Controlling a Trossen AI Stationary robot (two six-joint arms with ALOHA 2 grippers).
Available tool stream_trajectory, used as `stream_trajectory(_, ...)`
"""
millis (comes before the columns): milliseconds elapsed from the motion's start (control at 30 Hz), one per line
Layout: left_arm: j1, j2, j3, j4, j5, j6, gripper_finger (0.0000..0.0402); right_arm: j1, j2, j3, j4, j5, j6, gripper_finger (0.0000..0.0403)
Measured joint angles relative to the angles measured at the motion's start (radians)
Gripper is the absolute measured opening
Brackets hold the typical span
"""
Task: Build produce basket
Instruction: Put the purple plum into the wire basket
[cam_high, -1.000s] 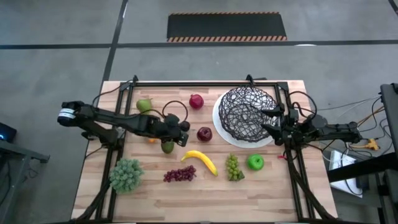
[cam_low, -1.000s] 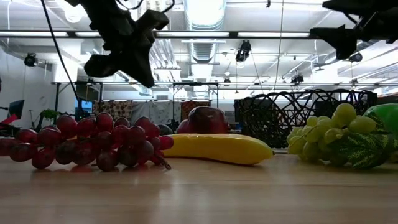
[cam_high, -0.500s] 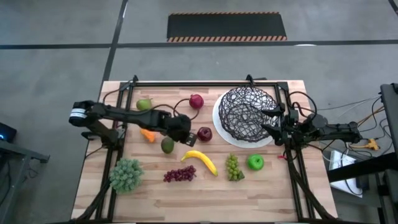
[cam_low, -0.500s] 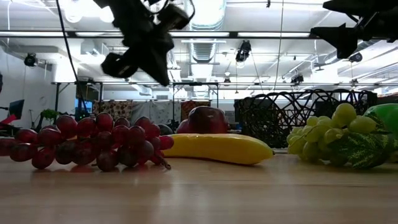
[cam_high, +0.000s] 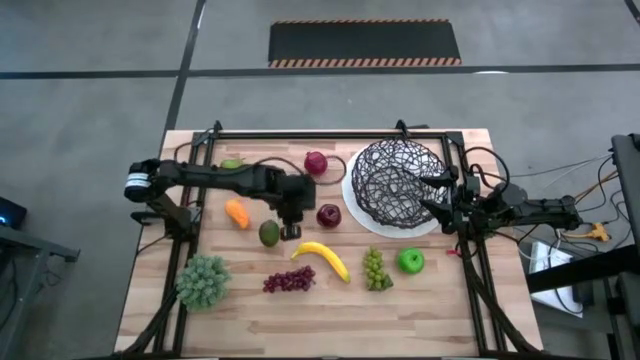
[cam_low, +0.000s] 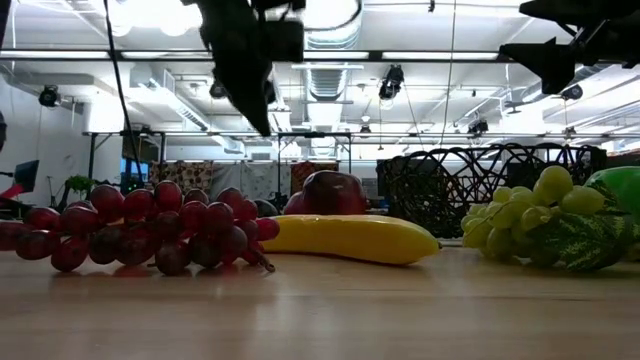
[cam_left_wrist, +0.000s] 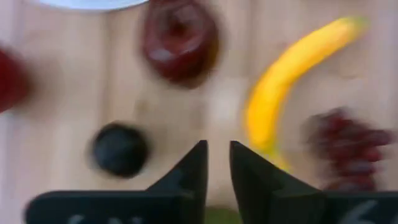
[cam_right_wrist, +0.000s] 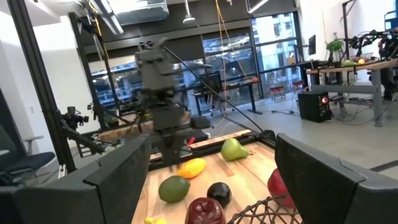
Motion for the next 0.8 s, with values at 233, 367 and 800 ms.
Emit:
stream_trajectory(233, 0.026, 0.001, -0.032, -0.036, -0.174, 0.124, 0.0165, 0.000, 0.001, 0.000, -0.010, 0.000, 0.000, 0.0325)
stream_trajectory(367, 0.027, 0.001, -0.049, 0.024, -0.229, 0.218, 0.0228, 0.000, 0.002, 0.000, -0.022, 0.000, 0.000, 0.0325)
stream_trajectory(800, 0.045, 0.001, -0.194, 0.186, -0.227, 0.246, 0.0265, 0.000, 0.002, 0.000, -0.022, 0.000, 0.000, 0.0325)
